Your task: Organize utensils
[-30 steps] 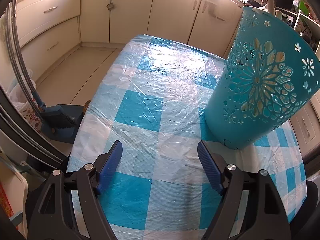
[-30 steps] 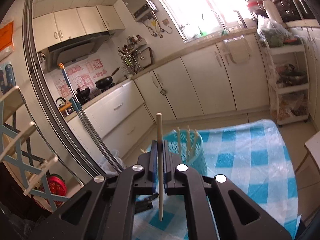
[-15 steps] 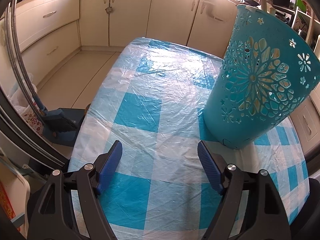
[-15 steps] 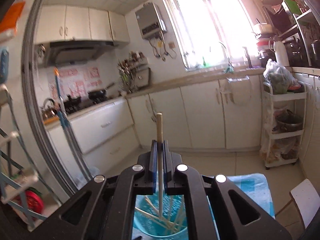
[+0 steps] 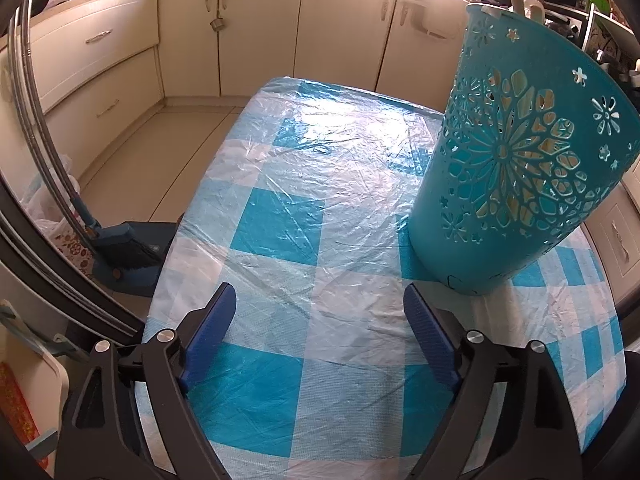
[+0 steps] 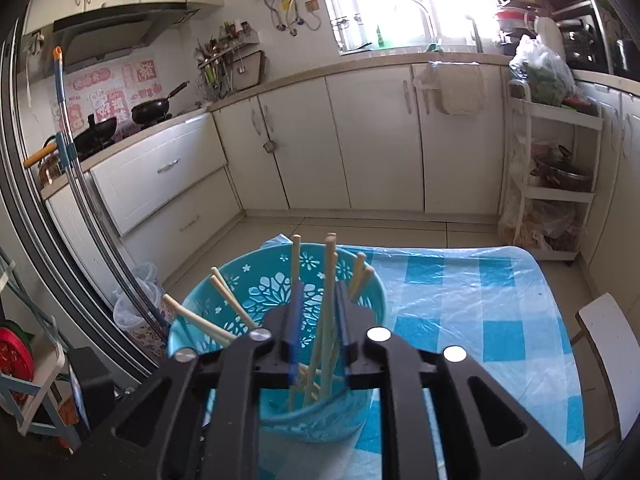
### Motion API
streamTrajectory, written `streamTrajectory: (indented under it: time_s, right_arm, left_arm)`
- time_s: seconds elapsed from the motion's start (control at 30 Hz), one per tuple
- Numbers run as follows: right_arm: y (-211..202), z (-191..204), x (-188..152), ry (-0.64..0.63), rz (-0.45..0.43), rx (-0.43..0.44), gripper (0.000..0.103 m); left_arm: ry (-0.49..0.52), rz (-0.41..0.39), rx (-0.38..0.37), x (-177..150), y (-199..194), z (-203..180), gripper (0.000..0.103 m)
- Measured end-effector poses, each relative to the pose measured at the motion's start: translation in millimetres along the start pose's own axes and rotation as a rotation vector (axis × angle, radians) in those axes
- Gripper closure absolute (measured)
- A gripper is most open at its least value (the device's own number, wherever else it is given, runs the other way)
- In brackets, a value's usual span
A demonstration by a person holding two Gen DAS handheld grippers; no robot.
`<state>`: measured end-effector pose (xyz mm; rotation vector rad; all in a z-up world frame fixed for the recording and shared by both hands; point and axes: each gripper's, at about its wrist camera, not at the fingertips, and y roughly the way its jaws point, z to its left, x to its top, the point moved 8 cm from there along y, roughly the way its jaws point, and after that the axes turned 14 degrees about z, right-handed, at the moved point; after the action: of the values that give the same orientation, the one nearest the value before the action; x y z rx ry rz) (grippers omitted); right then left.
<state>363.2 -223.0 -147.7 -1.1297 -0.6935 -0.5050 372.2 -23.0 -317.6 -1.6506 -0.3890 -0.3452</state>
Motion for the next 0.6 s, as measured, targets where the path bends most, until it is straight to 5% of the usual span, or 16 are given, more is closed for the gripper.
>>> streamTrajectory:
  time_s: [0.07,0.17,0.33,0.6]
  right_arm:
    - [-18.2,2.0,-8.3,0.016,-0.005,0.011,0.069]
    - [-46.2,8.2,-26.5,0.048,0.004,-0.018,0.041]
    - [-94.8,14.4,-56.1,0.131,0.024,-0.053,0.013]
    - [-164.9,43.0,-68.6,0.115,0.009,-0.150,0.007]
  left_arm:
    - [-0.013,0.011,0.000,-3.1,-5.8,2.4,0.020]
    - [-0.018,-0.003,-0.009,-8.9,-33.7,1.3,0.017]
    - [0.021,-0.114,0.024,-12.5,-107.2,-10.4,0.007]
    - [0.080,-0.173,0.005,-32.3,-213.7,-45.4,0.007]
